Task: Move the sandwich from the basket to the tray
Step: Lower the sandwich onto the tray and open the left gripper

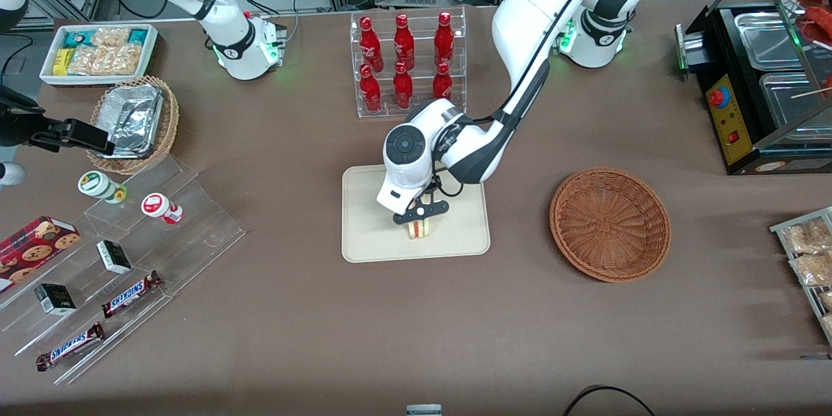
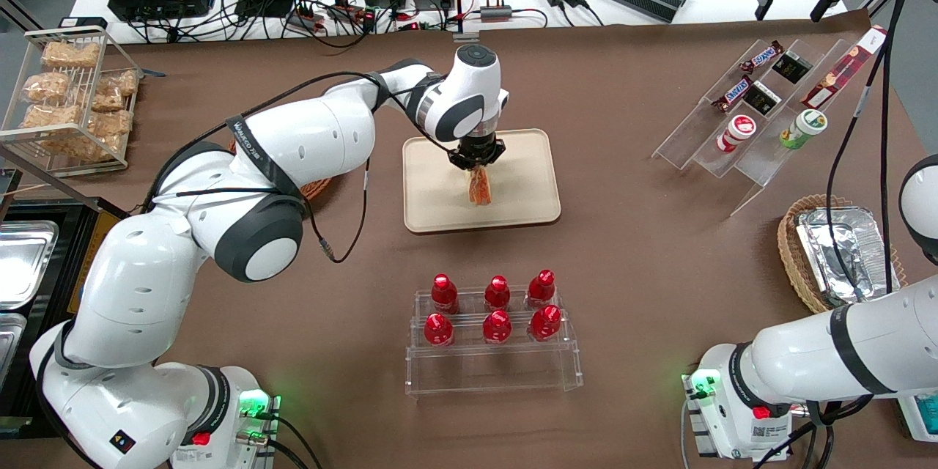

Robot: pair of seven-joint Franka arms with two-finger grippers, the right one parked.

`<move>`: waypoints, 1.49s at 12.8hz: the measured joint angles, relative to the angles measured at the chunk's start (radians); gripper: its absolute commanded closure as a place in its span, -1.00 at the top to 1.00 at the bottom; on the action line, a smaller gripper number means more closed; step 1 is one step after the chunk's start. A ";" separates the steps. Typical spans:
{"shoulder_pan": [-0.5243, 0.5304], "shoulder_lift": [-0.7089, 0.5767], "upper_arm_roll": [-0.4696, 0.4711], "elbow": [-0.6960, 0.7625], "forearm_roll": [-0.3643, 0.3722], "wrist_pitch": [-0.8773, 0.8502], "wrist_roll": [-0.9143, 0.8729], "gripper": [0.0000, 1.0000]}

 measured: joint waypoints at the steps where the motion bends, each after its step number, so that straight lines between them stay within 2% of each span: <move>1: 0.000 0.002 0.000 0.001 0.000 0.000 -0.005 -1.00; 2: 0.000 0.004 0.000 0.004 0.000 0.000 -0.010 -0.65; 3: 0.000 0.007 0.000 0.007 0.000 0.000 -0.016 0.29; 4: 0.000 0.009 0.000 0.011 0.000 0.000 -0.020 0.99; 10: 0.001 0.006 0.003 0.048 0.000 -0.010 -0.023 1.00; 15: 0.010 -0.034 0.006 0.156 0.000 -0.180 -0.020 1.00; 19: 0.013 -0.094 0.006 0.172 0.000 -0.206 -0.014 1.00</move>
